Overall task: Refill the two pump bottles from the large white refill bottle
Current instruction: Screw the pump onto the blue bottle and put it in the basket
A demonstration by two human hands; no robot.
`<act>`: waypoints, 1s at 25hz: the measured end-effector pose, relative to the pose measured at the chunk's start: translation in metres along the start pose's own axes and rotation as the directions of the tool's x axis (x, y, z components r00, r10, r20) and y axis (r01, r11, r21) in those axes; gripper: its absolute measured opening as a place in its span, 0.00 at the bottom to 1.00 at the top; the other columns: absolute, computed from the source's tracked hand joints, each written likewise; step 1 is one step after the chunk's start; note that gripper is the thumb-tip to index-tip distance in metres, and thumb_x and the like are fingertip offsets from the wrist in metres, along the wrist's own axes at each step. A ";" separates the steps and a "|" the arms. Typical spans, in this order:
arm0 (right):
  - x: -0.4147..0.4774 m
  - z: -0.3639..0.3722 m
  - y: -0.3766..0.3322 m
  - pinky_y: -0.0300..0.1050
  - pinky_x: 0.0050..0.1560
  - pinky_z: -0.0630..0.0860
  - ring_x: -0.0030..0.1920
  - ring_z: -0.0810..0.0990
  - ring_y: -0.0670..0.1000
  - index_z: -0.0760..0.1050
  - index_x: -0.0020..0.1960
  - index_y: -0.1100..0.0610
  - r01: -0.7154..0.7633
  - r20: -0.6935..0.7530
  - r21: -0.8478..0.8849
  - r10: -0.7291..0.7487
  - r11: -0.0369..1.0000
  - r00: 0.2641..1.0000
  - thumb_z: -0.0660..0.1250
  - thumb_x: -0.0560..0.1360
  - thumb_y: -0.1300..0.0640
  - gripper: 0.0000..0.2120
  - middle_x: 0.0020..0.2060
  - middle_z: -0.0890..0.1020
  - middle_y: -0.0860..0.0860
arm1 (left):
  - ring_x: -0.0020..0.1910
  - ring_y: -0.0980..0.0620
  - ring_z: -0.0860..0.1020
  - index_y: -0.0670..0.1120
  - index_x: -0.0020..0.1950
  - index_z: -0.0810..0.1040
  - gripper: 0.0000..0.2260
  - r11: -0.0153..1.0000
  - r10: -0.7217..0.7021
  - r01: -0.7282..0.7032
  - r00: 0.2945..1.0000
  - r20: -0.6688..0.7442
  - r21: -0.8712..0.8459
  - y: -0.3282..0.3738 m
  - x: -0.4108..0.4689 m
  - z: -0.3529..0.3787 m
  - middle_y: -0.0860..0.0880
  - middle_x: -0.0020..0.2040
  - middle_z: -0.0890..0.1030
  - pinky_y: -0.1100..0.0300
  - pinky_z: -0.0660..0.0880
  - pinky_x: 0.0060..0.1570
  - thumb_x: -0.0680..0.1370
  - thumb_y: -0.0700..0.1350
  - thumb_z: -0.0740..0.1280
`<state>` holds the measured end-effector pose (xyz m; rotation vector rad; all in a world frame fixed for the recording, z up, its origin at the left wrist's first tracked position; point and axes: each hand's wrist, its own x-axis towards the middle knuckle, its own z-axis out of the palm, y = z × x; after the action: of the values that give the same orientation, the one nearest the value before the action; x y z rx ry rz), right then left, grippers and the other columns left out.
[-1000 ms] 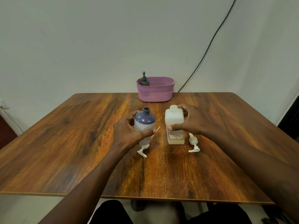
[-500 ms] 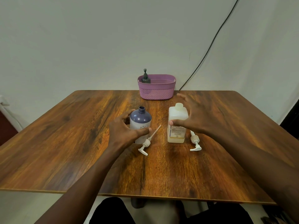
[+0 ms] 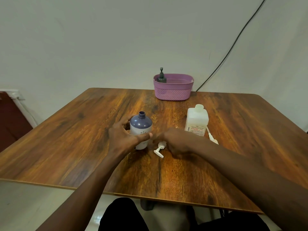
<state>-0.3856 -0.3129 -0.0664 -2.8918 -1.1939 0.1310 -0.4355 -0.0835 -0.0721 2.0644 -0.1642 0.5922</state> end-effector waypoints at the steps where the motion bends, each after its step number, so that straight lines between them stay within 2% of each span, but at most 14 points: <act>1: 0.002 0.004 -0.001 0.49 0.50 0.83 0.54 0.82 0.51 0.76 0.69 0.46 0.020 0.019 -0.013 -0.020 1.000 1.000 0.74 0.72 0.62 0.27 0.57 0.83 0.49 | 0.54 0.67 0.77 0.55 0.67 0.78 0.36 1.000 -0.008 0.008 1.000 0.006 0.005 -0.002 -0.001 -0.002 0.59 0.58 0.81 0.62 0.78 0.52 0.62 0.59 0.83; 3: 0.002 -0.001 -0.001 0.49 0.51 0.82 0.53 0.83 0.50 0.79 0.66 0.49 0.063 -0.013 0.009 -0.063 0.998 0.998 0.72 0.74 0.63 0.22 0.56 0.84 0.49 | 0.56 0.65 0.78 0.55 0.68 0.77 0.36 1.000 -0.022 0.022 1.000 0.015 -0.001 -0.005 -0.002 -0.004 0.59 0.59 0.82 0.59 0.79 0.54 0.62 0.59 0.83; 6: -0.002 -0.020 0.005 0.46 0.53 0.81 0.52 0.83 0.48 0.83 0.60 0.51 0.058 -0.284 0.279 0.025 0.958 0.959 0.71 0.76 0.62 0.14 0.52 0.85 0.48 | 0.55 0.66 0.78 0.55 0.67 0.78 0.34 0.999 -0.036 0.036 0.999 0.025 -0.012 -0.005 -0.002 -0.007 0.59 0.58 0.82 0.60 0.80 0.54 0.62 0.57 0.83; 8: -0.007 -0.037 0.005 0.46 0.55 0.81 0.53 0.83 0.47 0.83 0.61 0.53 0.118 -0.522 0.393 0.116 0.912 0.845 0.70 0.76 0.64 0.15 0.53 0.86 0.49 | 0.52 0.69 0.76 0.55 0.67 0.77 0.34 0.999 -0.039 0.039 0.999 0.029 0.002 -0.003 -0.003 -0.006 0.60 0.57 0.80 0.69 0.76 0.51 0.63 0.54 0.84; 10: -0.014 -0.057 -0.003 0.45 0.55 0.83 0.53 0.84 0.47 0.81 0.64 0.57 0.190 -0.693 0.437 0.194 0.879 0.694 0.73 0.76 0.62 0.16 0.54 0.86 0.51 | 0.49 0.73 0.73 0.55 0.67 0.76 0.33 0.999 -0.047 0.046 0.998 0.034 0.014 -0.003 -0.004 -0.002 0.62 0.55 0.78 0.79 0.70 0.44 0.64 0.53 0.84; 12: -0.017 -0.078 -0.011 0.42 0.54 0.83 0.55 0.85 0.46 0.79 0.65 0.60 0.284 -0.782 0.485 0.265 0.827 0.564 0.74 0.76 0.60 0.18 0.54 0.85 0.51 | 0.48 0.73 0.73 0.58 0.64 0.75 0.32 0.999 -0.041 0.040 0.998 0.037 0.020 0.001 -0.005 0.003 0.65 0.52 0.77 0.81 0.68 0.42 0.63 0.54 0.84; 14: -0.018 -0.091 -0.014 0.40 0.55 0.82 0.56 0.85 0.45 0.78 0.65 0.62 0.356 -0.802 0.539 0.336 0.763 0.493 0.75 0.76 0.61 0.18 0.55 0.85 0.52 | 0.49 0.68 0.77 0.58 0.61 0.77 0.31 0.999 -0.019 0.018 0.999 0.028 0.029 0.003 -0.005 0.008 0.65 0.52 0.79 0.76 0.72 0.44 0.61 0.58 0.83; 16: -0.017 -0.095 -0.015 0.42 0.55 0.82 0.57 0.85 0.47 0.78 0.66 0.64 0.391 -0.800 0.566 0.370 0.726 0.472 0.75 0.76 0.62 0.19 0.56 0.85 0.54 | 0.49 0.67 0.78 0.59 0.60 0.77 0.31 0.999 -0.002 0.001 1.000 0.023 0.038 0.006 -0.005 0.015 0.64 0.51 0.80 0.72 0.74 0.45 0.59 0.59 0.82; 19: -0.018 -0.095 -0.018 0.45 0.56 0.83 0.58 0.85 0.50 0.77 0.65 0.65 0.427 -0.800 0.571 0.360 0.701 0.480 0.75 0.76 0.62 0.19 0.56 0.84 0.56 | 0.48 0.73 0.75 0.60 0.60 0.76 0.32 1.000 0.000 -0.001 1.000 0.011 0.018 0.015 -0.004 0.021 0.66 0.50 0.78 0.77 0.70 0.43 0.60 0.54 0.84; 25: -0.023 -0.094 -0.020 0.46 0.56 0.83 0.58 0.84 0.52 0.77 0.64 0.65 0.449 -0.794 0.587 0.369 0.674 0.483 0.74 0.76 0.64 0.18 0.56 0.84 0.57 | 0.49 0.71 0.75 0.54 0.64 0.79 0.35 0.999 -0.008 0.006 1.000 0.026 0.048 0.012 0.000 0.026 0.60 0.53 0.80 0.76 0.71 0.42 0.59 0.58 0.83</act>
<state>-0.4077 -0.3128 0.0301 -1.6705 -0.6924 -0.6648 -0.4309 -0.1117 -0.0745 2.1188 -0.1591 0.5703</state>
